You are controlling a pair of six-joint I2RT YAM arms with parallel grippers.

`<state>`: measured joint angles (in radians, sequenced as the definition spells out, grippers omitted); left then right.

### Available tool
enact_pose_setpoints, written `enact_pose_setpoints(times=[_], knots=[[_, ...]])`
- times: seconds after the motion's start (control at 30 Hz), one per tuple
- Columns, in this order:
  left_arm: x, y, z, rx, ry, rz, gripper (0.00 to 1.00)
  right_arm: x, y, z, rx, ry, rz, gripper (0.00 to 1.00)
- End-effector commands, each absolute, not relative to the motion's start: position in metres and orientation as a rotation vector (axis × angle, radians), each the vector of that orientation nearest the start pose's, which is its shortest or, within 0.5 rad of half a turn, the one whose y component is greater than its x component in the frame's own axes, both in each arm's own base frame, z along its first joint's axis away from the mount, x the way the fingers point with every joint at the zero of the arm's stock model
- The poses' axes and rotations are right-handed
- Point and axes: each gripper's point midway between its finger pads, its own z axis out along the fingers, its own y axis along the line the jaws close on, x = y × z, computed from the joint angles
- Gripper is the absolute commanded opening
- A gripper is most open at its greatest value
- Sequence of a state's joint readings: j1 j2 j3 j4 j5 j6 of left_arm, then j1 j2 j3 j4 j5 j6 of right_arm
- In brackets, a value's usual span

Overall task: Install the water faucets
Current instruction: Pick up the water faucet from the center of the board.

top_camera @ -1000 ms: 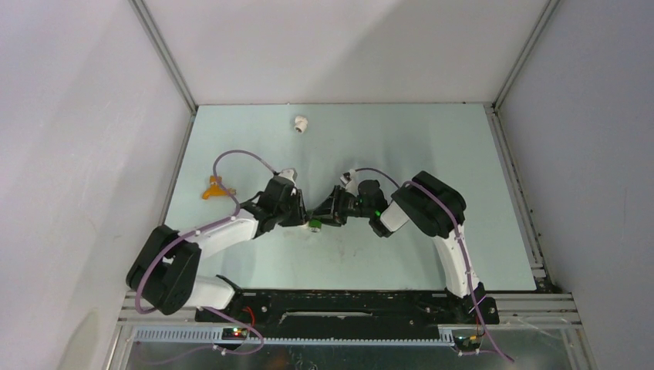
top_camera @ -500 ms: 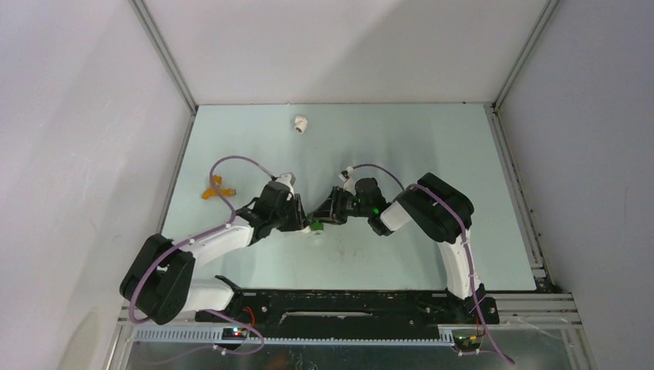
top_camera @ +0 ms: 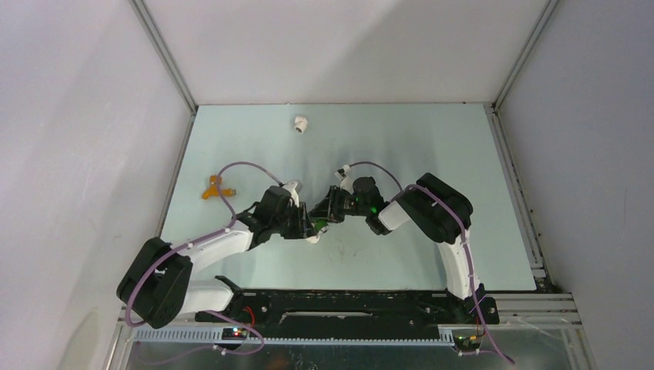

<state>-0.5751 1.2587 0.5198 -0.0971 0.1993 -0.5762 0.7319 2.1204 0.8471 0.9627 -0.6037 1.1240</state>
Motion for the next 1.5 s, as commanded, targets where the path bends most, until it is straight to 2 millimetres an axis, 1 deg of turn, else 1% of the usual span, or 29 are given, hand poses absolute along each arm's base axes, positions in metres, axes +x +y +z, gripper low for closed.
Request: enact_pose_setpoints(times=[0.0, 0.03, 0.07, 0.13, 0.27, 0.33, 0.4, 0.43, 0.53, 0.57, 0.63, 0.7, 0.77, 0.9, 1.07, 1.23, 1.33, 1.47], knots=[[0.218, -0.210, 0.053, 0.107, 2.499, -0.756, 0.00, 0.261, 0.421, 0.069, -0.192, 2.196, 1.763, 0.16], [0.218, -0.206, 0.052, 0.100, 2.508, -0.734, 0.00, 0.259, 0.420, 0.068, -0.198, 2.206, 1.759, 0.10], [0.219, -0.203, 0.051, 0.086, 2.515, -0.710, 0.00, 0.258, 0.418, 0.067, -0.194, 2.221, 1.747, 0.06], [0.220, -0.195, 0.048, 0.052, 2.531, -0.669, 0.00, 0.256, 0.413, 0.068, -0.188, 2.237, 1.725, 0.02], [0.221, -0.177, 0.039, -0.042, 2.568, -0.596, 0.00, 0.249, 0.397, 0.059, -0.131, 2.298, 1.650, 0.00], [0.221, -0.169, 0.033, -0.087, 2.584, -0.556, 0.00, 0.239, 0.391, 0.054, -0.125, 2.326, 1.637, 0.01], [0.222, -0.165, 0.028, -0.113, 2.603, -0.525, 0.00, 0.230, 0.391, 0.053, -0.141, 2.335, 1.649, 0.03], [0.222, -0.164, 0.026, -0.120, 2.611, -0.514, 0.00, 0.226, 0.391, 0.052, -0.146, 2.338, 1.653, 0.05], [0.223, -0.164, 0.020, -0.134, 2.637, -0.493, 0.00, 0.217, 0.392, 0.052, -0.163, 2.341, 1.668, 0.18], [0.223, -0.163, 0.018, -0.140, 2.646, -0.479, 0.00, 0.216, 0.392, 0.053, -0.165, 2.338, 1.677, 0.22], [0.224, -0.162, 0.016, -0.143, 2.657, -0.467, 0.00, 0.215, 0.393, 0.052, -0.158, 2.341, 1.679, 0.27], [0.224, -0.165, 0.015, -0.137, 2.655, -0.489, 0.00, 0.217, 0.392, 0.051, -0.143, 2.343, 1.678, 0.34], [0.224, -0.168, 0.016, -0.131, 2.649, -0.514, 0.00, 0.220, 0.392, 0.050, -0.123, 2.337, 1.679, 0.38], [0.221, -0.170, 0.015, -0.133, 2.645, -0.544, 0.00, 0.224, 0.393, 0.047, -0.078, 2.340, 1.678, 0.41], [0.217, -0.174, 0.012, -0.166, 2.648, -0.586, 0.00, 0.227, 0.393, 0.042, -0.027, 2.358, 1.656, 0.40], [0.210, -0.173, 0.004, -0.274, 2.666, -0.587, 0.00, 0.228, 0.394, 0.041, 0.019, 2.368, 1.635, 0.41], [0.207, -0.169, 0.000, -0.361, 2.659, -0.572, 0.00, 0.229, 0.393, 0.040, 0.032, 2.376, 1.605, 0.44], [0.206, -0.150, 0.003, -0.452, 2.619, -0.466, 0.00, 0.230, 0.389, 0.036, 0.045, 2.407, 1.538, 0.49]])
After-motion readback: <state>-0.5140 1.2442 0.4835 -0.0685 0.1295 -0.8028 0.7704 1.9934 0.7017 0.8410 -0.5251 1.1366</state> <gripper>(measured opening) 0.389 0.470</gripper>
